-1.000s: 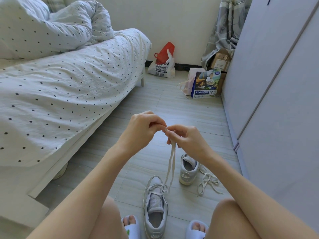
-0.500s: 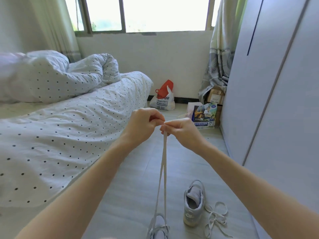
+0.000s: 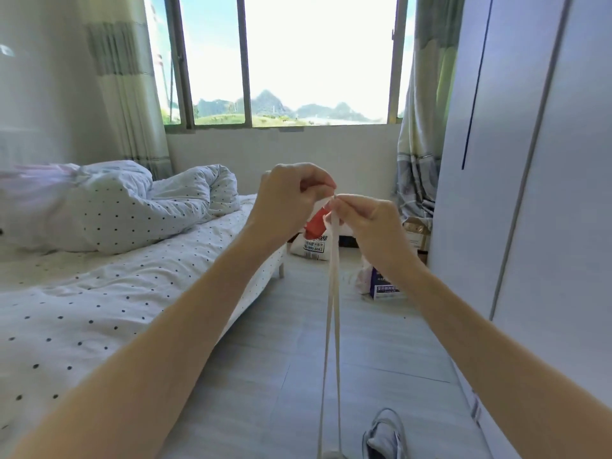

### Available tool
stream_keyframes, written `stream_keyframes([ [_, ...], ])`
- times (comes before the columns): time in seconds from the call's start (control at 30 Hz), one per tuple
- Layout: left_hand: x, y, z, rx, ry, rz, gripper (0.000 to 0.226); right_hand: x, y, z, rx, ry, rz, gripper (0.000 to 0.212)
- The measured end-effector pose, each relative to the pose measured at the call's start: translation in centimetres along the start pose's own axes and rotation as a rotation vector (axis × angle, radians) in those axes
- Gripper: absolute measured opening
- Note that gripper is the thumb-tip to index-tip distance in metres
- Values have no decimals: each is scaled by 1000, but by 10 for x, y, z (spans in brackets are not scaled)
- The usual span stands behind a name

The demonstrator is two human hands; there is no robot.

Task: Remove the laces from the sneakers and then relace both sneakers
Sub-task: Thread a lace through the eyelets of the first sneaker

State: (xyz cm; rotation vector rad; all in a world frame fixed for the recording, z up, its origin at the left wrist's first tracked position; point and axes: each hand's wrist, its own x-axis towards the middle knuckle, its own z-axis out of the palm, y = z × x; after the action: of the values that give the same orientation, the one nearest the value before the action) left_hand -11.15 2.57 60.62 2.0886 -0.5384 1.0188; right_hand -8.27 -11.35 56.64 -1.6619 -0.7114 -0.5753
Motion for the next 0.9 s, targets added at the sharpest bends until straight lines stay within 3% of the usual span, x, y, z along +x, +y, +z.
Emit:
stream_keyframes([
  [0.17,-2,-12,6,74,-24,-36,10,-19,19,2,67,-263,232,18],
  [0.33,-5,-16,3,-10,70,-118,11,-50,38,16,128,-471,459,22],
  [0.4,-2,-14,1,-42,93,-118,11,-57,41,21,178,-442,494,25],
  [0.6,-21,-31,5,-74,112,-175,8,-30,37,15,433,-123,412,35],
  [0.7,-35,-44,10,-58,86,-247,8,-37,40,23,314,-213,487,35],
  [0.9,-48,-62,12,-59,83,-305,8,-31,33,17,391,-113,375,34],
])
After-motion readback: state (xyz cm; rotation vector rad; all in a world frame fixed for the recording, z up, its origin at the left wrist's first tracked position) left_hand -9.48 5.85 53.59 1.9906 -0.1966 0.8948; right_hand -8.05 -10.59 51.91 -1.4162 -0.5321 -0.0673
